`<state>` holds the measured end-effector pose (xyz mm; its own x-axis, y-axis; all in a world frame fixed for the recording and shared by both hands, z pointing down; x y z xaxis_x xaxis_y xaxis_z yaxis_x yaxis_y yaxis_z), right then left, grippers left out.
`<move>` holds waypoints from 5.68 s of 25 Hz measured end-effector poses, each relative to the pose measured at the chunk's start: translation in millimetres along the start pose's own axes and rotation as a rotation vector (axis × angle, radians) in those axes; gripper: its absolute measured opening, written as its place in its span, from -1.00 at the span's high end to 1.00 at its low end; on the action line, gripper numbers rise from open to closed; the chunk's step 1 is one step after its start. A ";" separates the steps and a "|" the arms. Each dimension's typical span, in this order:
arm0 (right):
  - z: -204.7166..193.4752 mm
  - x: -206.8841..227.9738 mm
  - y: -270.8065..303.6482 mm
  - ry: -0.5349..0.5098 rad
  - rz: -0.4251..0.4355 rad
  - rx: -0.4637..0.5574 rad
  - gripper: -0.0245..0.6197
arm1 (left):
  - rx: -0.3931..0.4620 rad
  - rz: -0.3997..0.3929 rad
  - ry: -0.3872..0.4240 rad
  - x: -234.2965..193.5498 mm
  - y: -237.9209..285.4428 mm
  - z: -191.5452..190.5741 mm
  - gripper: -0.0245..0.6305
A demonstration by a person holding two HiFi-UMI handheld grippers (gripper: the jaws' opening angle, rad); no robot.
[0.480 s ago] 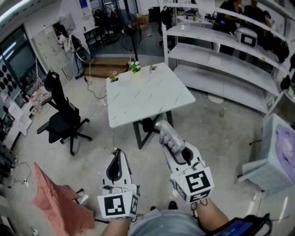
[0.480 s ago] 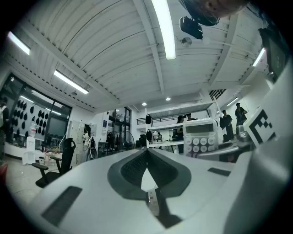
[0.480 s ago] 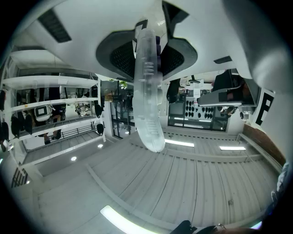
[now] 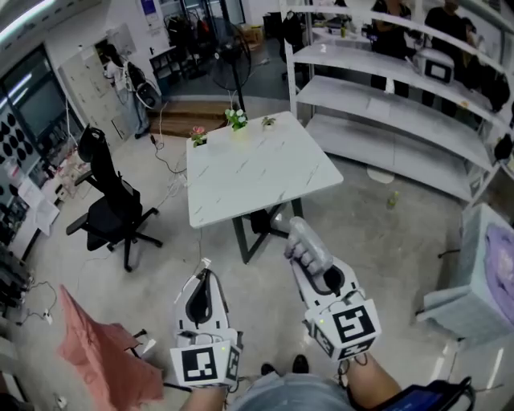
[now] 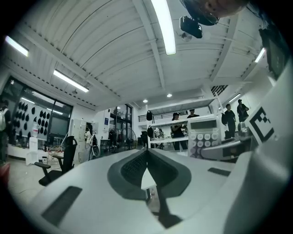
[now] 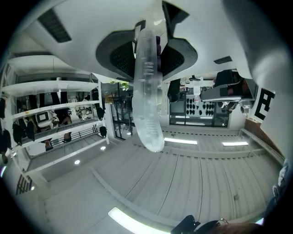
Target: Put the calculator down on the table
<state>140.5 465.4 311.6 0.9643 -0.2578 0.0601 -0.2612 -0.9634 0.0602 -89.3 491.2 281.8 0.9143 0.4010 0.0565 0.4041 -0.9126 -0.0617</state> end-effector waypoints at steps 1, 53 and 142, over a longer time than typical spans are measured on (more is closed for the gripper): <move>-1.2 2.2 1.2 0.000 0.006 -0.006 0.48 | -0.004 0.007 -0.001 0.5 0.5 -1.3 0.90; -1.7 -7.3 319.9 -0.021 -0.053 -0.081 0.48 | -0.059 -0.116 -0.068 -206.2 268.1 -70.8 0.90; -172.3 65.6 687.6 0.120 0.215 -0.767 0.47 | -0.358 0.135 -0.154 -358.6 553.8 -193.8 0.90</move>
<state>16.8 -201.3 528.6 0.8899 -0.3798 0.2526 -0.4390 -0.5632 0.7001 -198.6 -173.5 420.5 0.9628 0.2584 -0.0797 0.2704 -0.9169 0.2936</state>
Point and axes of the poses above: the fingertips, and each gripper's own axes: y forward along the fingers, x to its right, z out of its top, the point moved 9 cm from there along -y, backward along the fingers, and after that the axes turned 10 degrees about -z, right-handed, at the moved point
